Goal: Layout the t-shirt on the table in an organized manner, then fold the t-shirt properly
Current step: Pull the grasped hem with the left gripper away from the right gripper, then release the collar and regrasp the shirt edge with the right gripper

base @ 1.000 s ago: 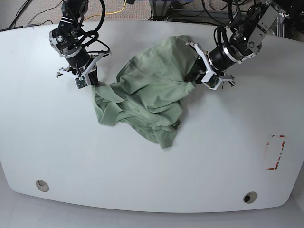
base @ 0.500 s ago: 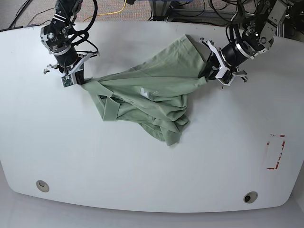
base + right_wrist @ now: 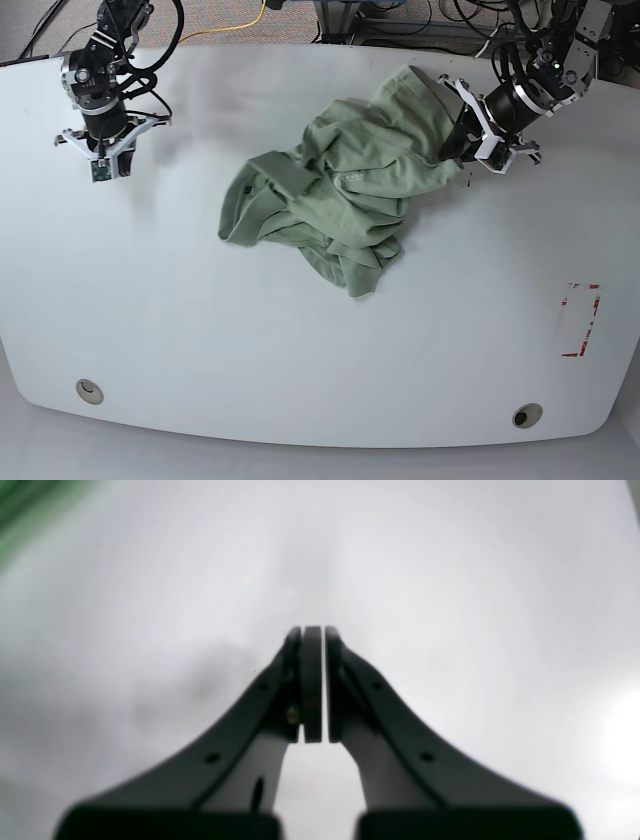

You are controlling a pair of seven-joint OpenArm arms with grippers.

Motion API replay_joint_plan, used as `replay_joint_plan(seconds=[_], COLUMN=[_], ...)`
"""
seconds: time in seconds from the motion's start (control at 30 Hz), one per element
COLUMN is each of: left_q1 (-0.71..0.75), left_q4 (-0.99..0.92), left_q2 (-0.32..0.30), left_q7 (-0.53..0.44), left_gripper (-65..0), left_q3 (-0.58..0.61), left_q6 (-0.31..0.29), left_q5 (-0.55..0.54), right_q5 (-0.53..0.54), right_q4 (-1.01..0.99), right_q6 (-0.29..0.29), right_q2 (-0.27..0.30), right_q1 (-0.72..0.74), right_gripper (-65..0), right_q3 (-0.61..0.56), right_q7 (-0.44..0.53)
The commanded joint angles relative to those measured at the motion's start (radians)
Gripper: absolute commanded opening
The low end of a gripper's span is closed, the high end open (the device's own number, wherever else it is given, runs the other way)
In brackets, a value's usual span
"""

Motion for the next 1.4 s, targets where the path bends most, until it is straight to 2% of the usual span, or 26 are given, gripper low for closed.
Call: replay_joint_plan(seconds=[0.0, 0.23, 0.3, 0.43, 0.57, 0.67, 0.87, 0.97, 1.07, 1.23, 1.37], left_q1=[0.019, 0.034, 0.034, 0.034, 0.034, 0.034, 0.034, 0.034, 0.034, 0.033, 0.033], left_q4=[0.017, 0.019, 0.019, 0.019, 0.019, 0.019, 0.017, 0.017, 0.017, 0.017, 0.019], left_q2=[-0.012, -0.012, -0.012, -0.006, -0.004, -0.004, -0.004, -0.004, -0.004, -0.004, -0.004], left_q7=[-0.028, -0.028, -0.028, -0.028, -0.028, -0.028, -0.028, -0.028, -0.028, -0.028, -0.028], left_gripper=[-65.0, -65.0, -59.0, -43.1, -33.6, -30.4, -30.0, -30.0, -29.7, -27.4, -23.9], left_q3=[-0.029, -0.043, -0.041, -0.041, -0.043, -0.043, -0.043, -0.046, -0.048, -0.048, -0.051], left_q6=[-0.009, -0.009, -0.009, -0.009, -0.009, -0.009, -0.009, -0.009, -0.009, -0.009, -0.009], left_q5=[-0.01, -0.01, -0.01, -0.01, -0.01, -0.01, -0.01, -0.01, -0.01, -0.01, -0.01], right_q5=[0.017, 0.017, 0.02, 0.029, 0.029, 0.029, 0.029, 0.03, 0.03, 0.037, 0.095], right_q4=[0.005, -0.008, -0.008, -0.005, 0.027, 0.051, 0.061, 0.059, 0.058, 0.047, 0.008], right_q6=[0.008, 0.009, 0.009, 0.015, 0.025, 0.025, 0.025, 0.025, 0.025, 0.025, 0.025], right_q2=[0.024, 0.022, 0.019, -0.002, -0.031, -0.062, -0.126, -0.143, -0.159, -0.173, -0.174], right_q1=[0.007, 0.005, 0.004, 0.001, -0.004, -0.025, -0.034, -0.034, -0.036, -0.031, -0.03], right_gripper=[-64.8, -64.8, -64.8, -64.7, -62.9, -56.8, -28.5, -17.9, -12.5, -11.7, -11.4], right_q3=[-0.001, -0.001, -0.001, -0.012, -0.072, -0.138, -0.252, -0.293, -0.313, -0.319, -0.319], right_q7=[0.026, 0.026, 0.026, 0.026, 0.026, 0.023, -0.032, -0.048, -0.049, -0.049, -0.051])
